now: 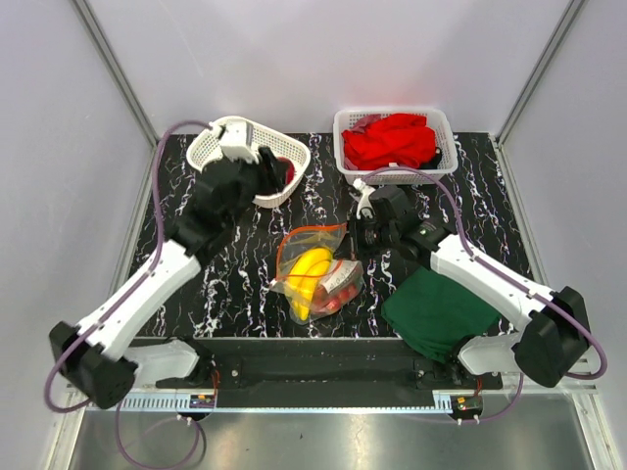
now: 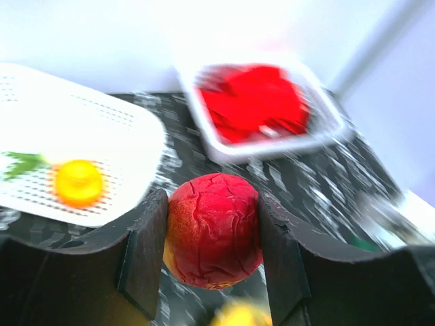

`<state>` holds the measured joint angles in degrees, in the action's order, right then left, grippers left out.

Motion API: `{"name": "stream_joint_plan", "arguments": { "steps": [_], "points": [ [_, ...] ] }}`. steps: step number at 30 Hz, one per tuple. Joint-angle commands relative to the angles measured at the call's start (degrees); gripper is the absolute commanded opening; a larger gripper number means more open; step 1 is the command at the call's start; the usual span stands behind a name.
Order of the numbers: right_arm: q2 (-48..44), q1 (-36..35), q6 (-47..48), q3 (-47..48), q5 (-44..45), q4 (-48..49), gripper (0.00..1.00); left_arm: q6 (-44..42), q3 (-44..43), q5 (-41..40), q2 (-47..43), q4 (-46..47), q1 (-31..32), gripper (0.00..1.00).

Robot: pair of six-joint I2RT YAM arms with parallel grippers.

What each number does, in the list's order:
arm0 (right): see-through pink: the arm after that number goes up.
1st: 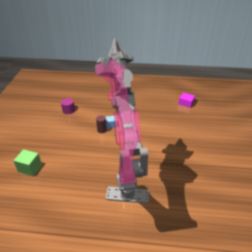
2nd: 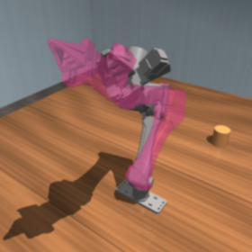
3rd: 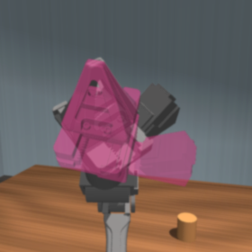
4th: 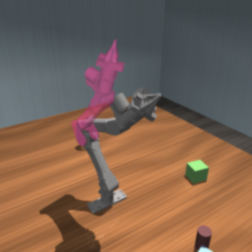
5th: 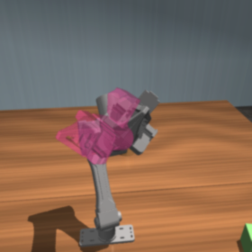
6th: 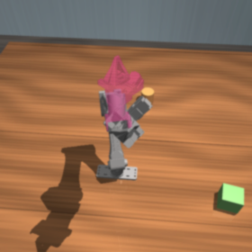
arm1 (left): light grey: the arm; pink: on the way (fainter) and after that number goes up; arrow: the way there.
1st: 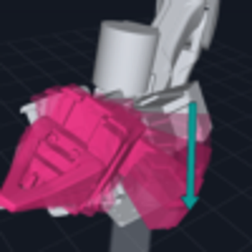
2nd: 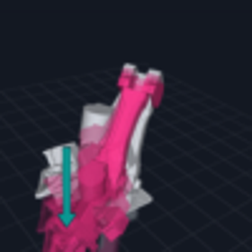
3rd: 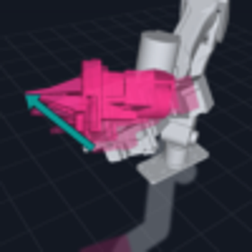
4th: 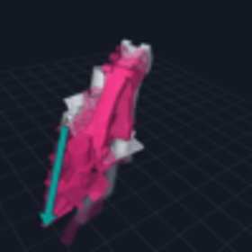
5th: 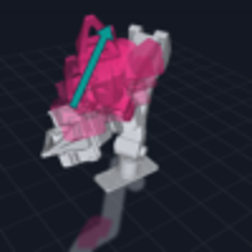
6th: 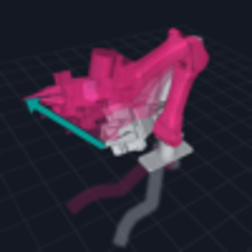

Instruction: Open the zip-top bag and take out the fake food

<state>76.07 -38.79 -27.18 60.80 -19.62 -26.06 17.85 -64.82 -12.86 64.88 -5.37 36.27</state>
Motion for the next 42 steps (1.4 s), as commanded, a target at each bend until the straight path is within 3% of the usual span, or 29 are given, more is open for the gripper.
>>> {"name": "stream_joint_plan", "arguments": {
  "steps": [1, 6, 11, 16, 17, 18, 19, 22, 25, 26, 30, 32, 34, 36, 42],
  "points": [
    [-0.8, 0.2, 2.1, 3.4, 1.7, 2.9, 0.00, 3.2, -4.7, 1.1, 8.0, 3.9, -9.7, 0.00],
    [0.4, 0.2, 4.0, 5.0, 0.0, 2.9, 0.00, 4.6, -11.8, 8.6, 21.2, 8.7, -18.1, 0.00],
    [1.1, 0.2, 4.9, 6.1, -0.7, 2.9, 0.00, 3.3, -23.7, 14.4, 38.4, 5.8, -20.7, 0.00],
    [2.1, 0.2, 5.6, 6.3, -1.6, 3.2, 0.00, 2.0, -31.4, 14.7, 49.0, -0.1, -21.8, 0.01],
    [2.1, 0.2, 5.8, 6.2, -1.7, 3.3, 0.00, 2.1, -31.3, 14.1, 49.8, -0.1, -21.9, 0.07],
    [2.6, 0.2, 5.7, 6.1, -1.9, 3.5, 0.00, 2.5, -31.0, 13.6, 50.5, 0.0, -21.9, 0.19],
    [2.8, 0.2, 5.9, 6.2, -2.3, 3.6, 0.00, 2.6, -30.4, 13.3, 50.6, 0.8, -21.9, 0.42],
    [3.8, 0.2, 6.4, 6.6, -3.5, 3.7, 0.00, 3.1, -26.8, 13.0, 48.3, 3.2, -22.1, 0.78],
    [5.0, 0.2, 6.5, 7.5, -5.1, 3.7, 0.00, 3.2, -23.1, 10.9, 43.4, 3.0, -22.1, 0.84],
    [5.3, 0.1, 6.4, 7.8, -5.5, 3.7, 0.00, 3.2, -21.1, 10.4, 41.8, 3.0, -22.1, 0.99],
    [6.0, 0.3, 5.6, 8.4, -6.8, 3.6, 0.00, 3.8, -17.7, 10.7, 32.5, -1.1, -22.1, 0.98],
    [6.1, 0.1, 4.8, 8.5, -8.7, 3.7, 0.00, 4.6, -15.2, 15.6, 25.2, -4.3, -21.9, 0.93],
    [6.8, 0.1, 4.4, 9.4, -11.9, 3.7, 0.00, 6.1, -11.1, 18.0, 18.3, -4.1, -20.7, 0.81],
    [7.9, 0.1, 4.4, 10.6, -14.8, 3.7, 0.00, 6.0, -4.6, 19.0, 7.8, -3.9, -16.9, 0.69],
    [8.8, -0.5, 3.0, 13.0, -17.6, 3.9, 0.00, 8.0, 9.4, 13.0, -11.9, -4.8, 2.5, 0.51]
  ]
}}
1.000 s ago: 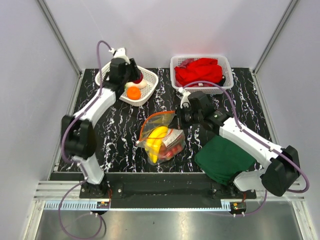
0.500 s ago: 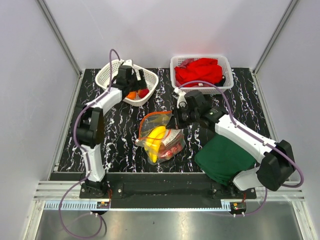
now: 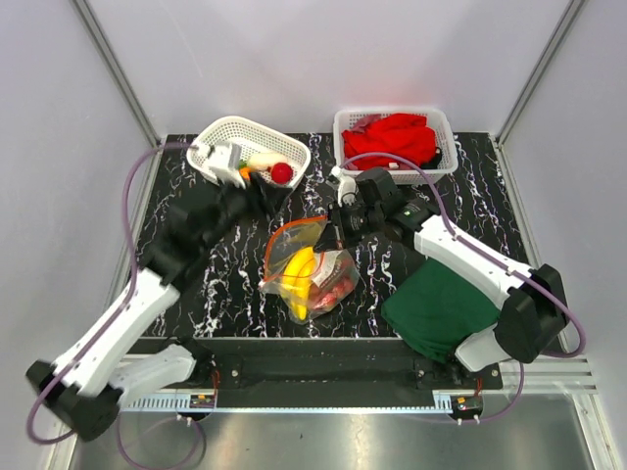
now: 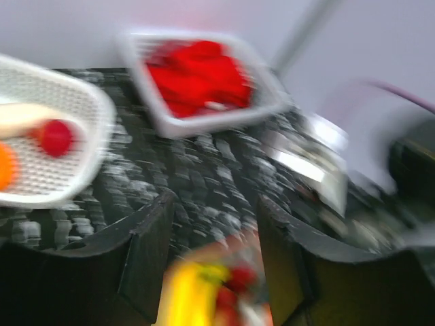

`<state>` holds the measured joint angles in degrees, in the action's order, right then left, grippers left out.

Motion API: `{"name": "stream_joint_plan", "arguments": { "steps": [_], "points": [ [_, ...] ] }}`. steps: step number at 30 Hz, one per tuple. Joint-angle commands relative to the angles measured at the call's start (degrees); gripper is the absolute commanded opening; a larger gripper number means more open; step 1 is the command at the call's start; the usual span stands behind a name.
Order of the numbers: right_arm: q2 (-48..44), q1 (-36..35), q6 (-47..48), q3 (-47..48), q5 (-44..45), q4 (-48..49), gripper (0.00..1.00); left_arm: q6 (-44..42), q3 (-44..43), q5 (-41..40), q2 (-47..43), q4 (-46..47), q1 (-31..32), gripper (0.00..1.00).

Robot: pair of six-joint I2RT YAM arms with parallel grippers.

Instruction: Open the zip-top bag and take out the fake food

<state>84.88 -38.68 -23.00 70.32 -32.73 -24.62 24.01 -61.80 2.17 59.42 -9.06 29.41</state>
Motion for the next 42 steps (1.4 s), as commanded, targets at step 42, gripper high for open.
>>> {"name": "stream_joint_plan", "arguments": {
  "steps": [42],
  "points": [
    [-11.1, -0.6, -0.5, -5.0, 8.8, -5.5, 0.00, 3.6, 6.3, -24.0, 20.7, -7.8, 27.7, 0.34]
  ]
}}
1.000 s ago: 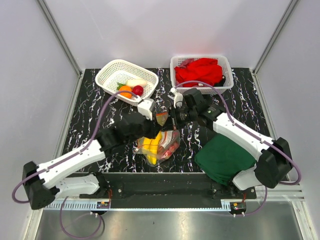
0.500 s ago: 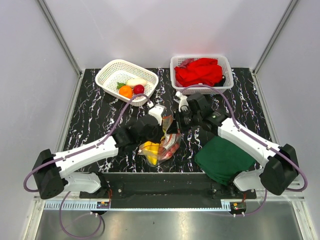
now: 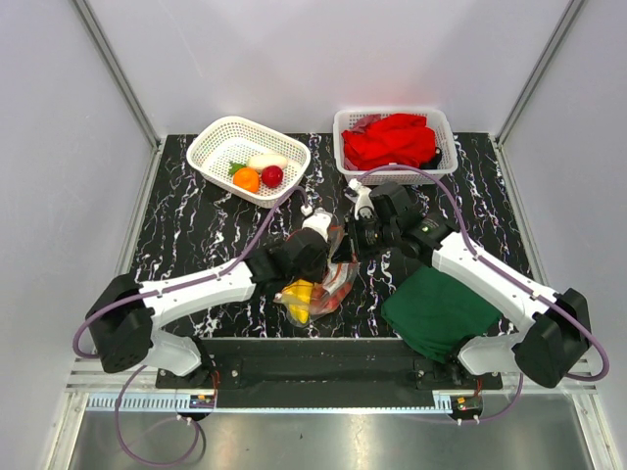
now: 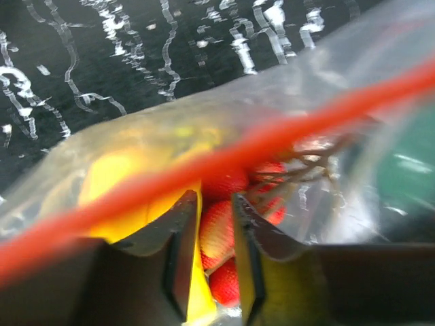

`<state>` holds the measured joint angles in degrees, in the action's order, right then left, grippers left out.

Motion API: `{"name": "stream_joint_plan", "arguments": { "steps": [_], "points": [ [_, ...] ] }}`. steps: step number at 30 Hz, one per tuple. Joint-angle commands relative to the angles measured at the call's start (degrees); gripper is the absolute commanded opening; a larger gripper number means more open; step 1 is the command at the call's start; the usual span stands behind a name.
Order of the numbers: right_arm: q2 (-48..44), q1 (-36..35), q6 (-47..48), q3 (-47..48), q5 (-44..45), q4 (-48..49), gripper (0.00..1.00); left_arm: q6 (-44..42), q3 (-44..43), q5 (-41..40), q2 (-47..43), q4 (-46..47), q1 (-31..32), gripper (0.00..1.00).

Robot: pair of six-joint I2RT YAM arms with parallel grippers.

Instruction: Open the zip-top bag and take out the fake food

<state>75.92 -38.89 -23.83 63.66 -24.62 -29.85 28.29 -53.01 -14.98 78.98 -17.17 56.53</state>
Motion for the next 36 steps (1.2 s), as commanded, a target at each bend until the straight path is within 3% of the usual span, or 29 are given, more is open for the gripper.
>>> {"name": "stream_joint_plan", "arguments": {
  "steps": [1, 9, 15, 20, 25, 34, 36],
  "points": [
    [-2.4, -0.4, 0.5, 1.6, 0.9, -0.2, 0.00, -1.1, -2.1, -6.6, 1.4, 0.3, 0.6, 0.34],
    [-3.3, -0.3, 0.5, 1.2, 1.3, -0.6, 0.00, -3.3, 3.9, 9.1, -0.8, 12.9, 0.5, 0.27],
    [-4.1, -0.3, 0.8, 0.2, 1.5, -0.7, 0.00, -3.7, 6.2, 13.2, -1.8, 16.5, 0.5, 0.30],
    [-5.3, -0.3, 0.9, -1.1, 1.6, -0.8, 0.00, -4.7, 9.0, 14.6, -3.6, 21.2, 0.5, 0.44],
    [-6.0, -0.4, 0.9, -1.8, 1.2, -0.8, 0.00, -4.4, 9.3, 16.4, -2.0, 22.2, 0.5, 0.50],
    [-6.5, -0.3, 1.0, -2.2, 1.2, -0.7, 0.00, -1.8, 11.5, 15.2, -6.6, 27.2, 0.5, 0.48],
    [-6.1, -0.4, 1.0, -2.1, 1.2, -0.7, 0.00, -1.9, 12.2, 15.3, -6.6, 28.3, 0.5, 0.43]
  ]
}}
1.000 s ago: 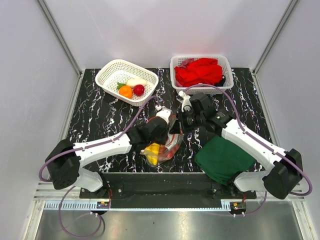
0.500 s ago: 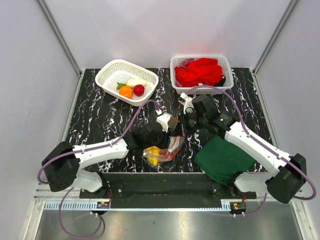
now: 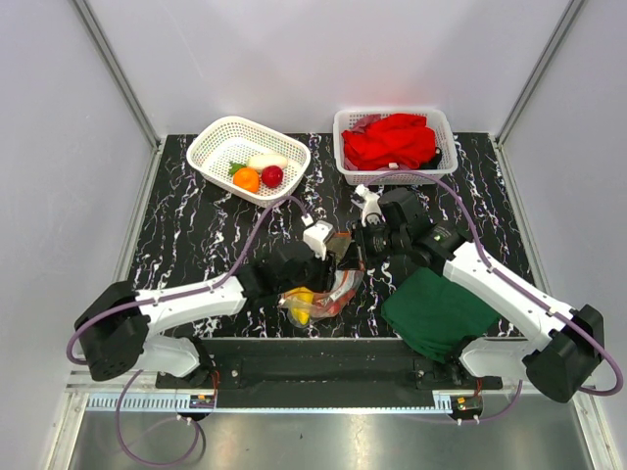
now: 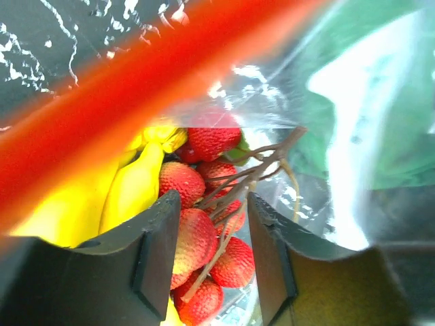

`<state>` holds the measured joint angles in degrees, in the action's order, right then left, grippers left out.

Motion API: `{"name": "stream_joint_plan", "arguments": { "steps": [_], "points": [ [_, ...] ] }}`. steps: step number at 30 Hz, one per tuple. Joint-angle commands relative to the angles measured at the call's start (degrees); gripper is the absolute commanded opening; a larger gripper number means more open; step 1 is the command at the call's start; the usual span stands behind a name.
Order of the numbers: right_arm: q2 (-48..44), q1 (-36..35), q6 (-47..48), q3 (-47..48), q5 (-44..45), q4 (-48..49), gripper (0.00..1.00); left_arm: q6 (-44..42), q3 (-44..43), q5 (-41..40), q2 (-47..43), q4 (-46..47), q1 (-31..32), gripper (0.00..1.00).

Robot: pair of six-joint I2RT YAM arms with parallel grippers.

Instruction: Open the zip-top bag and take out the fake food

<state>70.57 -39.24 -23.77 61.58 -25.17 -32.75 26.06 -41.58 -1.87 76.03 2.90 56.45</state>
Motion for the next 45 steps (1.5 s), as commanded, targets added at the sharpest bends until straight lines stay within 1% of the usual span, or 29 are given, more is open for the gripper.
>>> {"name": "stream_joint_plan", "arguments": {
  "steps": [1, 3, 5, 9, 12, 13, 14, 17, 20, 22, 23, 24, 26, 27, 28, 29, 30, 31, 32, 35, 37, 39, 40, 42, 43, 45],
  "points": [
    [-0.7, 0.0, 1.0, 0.1, 1.7, 2.3, 0.00, 0.0, 0.7, 3.0, -3.3, 9.0, 0.6, 0.40],
    [-0.4, 0.0, 0.7, 0.3, 1.6, 2.2, 0.00, -0.7, 0.0, 6.2, -1.0, 9.2, 0.7, 0.34],
    [-0.2, 0.0, 0.7, 0.4, 1.4, 2.3, 0.00, -1.0, -1.3, 7.9, 1.4, 8.3, 0.7, 0.34],
    [-0.4, 0.0, 0.6, 0.5, 0.7, 2.6, 0.00, -0.8, -2.1, 8.6, 6.3, 8.8, 0.7, 0.35],
    [-0.5, 0.0, 0.7, 0.5, 0.6, 2.7, 0.00, -0.5, -1.7, 11.1, 8.8, 12.1, 0.9, 0.43],
    [-0.4, 0.0, 0.7, 0.5, 0.7, 2.6, 0.00, -0.5, -1.4, 11.3, 9.5, 14.0, 1.1, 0.47],
    [-0.3, 0.0, 0.7, 0.5, 0.6, 2.6, 0.00, -0.4, -1.3, 10.6, 9.9, 14.6, 1.4, 0.58],
    [0.0, 0.0, 0.8, 0.3, 0.1, 3.1, 0.00, -0.1, -1.5, 8.3, 11.8, 15.6, 1.6, 0.59],
    [0.1, 0.0, 1.0, 0.1, 0.3, 3.0, 0.00, 0.0, -1.5, 5.9, 12.6, 16.8, 1.9, 0.58],
    [-0.1, 0.0, 1.0, -0.1, 0.4, 3.0, 0.00, 0.1, -1.9, 4.1, 12.9, 16.0, 1.9, 0.48],
    [-0.2, 0.0, 1.0, -0.1, 0.3, 3.0, 0.00, 0.2, -2.4, 2.1, 13.0, 15.2, 1.9, 0.40],
    [-0.5, 0.0, 1.0, -0.1, 0.7, 3.0, 0.00, 0.1, -2.4, 0.5, 12.6, 13.9, 1.8, 0.31],
    [-1.0, 0.0, 0.7, 0.0, 2.0, 2.0, 0.00, -0.3, -3.6, -3.5, 11.8, 11.4, 1.9, 0.20],
    [-1.5, 0.0, 0.5, 0.4, 4.3, 1.4, 0.00, -0.1, -4.2, -4.8, 10.6, 8.3, 1.9, 0.12],
    [-1.6, 0.1, 0.0, 0.8, 6.0, -0.6, 0.00, -0.2, -4.6, -6.9, 9.9, 6.9, 1.9, 0.09],
    [-2.0, 0.0, -0.3, 1.6, 9.7, -1.8, 0.00, -0.6, -4.9, -8.0, 9.2, 5.7, 2.1, 0.06],
    [-2.4, 0.0, -0.8, 2.0, 11.6, -2.9, 0.00, -0.5, -5.0, -9.0, 7.0, 3.5, 2.2, 0.03],
    [-2.7, 0.0, -1.8, 2.3, 13.3, -4.7, 0.00, -0.4, -5.0, -11.6, 6.2, 2.2, 2.4, 0.00],
    [-4.2, 0.0, -2.5, 2.5, 16.4, -5.5, 0.00, -0.7, -5.3, -12.2, 5.2, 1.0, 2.6, 0.00],
    [-7.0, 0.0, -4.6, 2.4, 21.9, -6.8, 0.00, -1.8, -6.2, -13.2, 3.0, -2.7, 3.4, 0.00],
    [-7.6, 0.0, -5.7, 2.6, 23.5, -7.8, 0.00, -2.4, -6.3, -13.8, 1.1, -4.5, 4.9, 0.00],
    [-7.9, 0.0, -6.0, 2.6, 23.1, -7.8, 0.00, -3.8, -6.2, -13.8, -0.4, -4.0, 6.3, 0.00],
    [-7.6, 0.0, -6.0, 2.6, 22.4, -7.5, 0.00, -4.4, -6.3, -14.3, -1.7, -3.8, 8.0, 0.00],
    [-7.1, 0.0, -6.1, 2.1, 19.6, -6.7, 0.00, -6.5, -6.4, -15.8, -3.0, -3.1, 9.9, 0.00],
    [-6.9, 0.0, -6.1, 1.9, 18.6, -5.8, 0.00, -6.8, -6.9, -17.8, -3.5, -1.9, 11.1, 0.00],
    [-6.2, 0.0, -5.8, 1.3, 15.3, -5.0, 0.00, -7.9, -7.8, -19.2, -4.8, -1.5, 11.7, 0.00]
  ]
}}
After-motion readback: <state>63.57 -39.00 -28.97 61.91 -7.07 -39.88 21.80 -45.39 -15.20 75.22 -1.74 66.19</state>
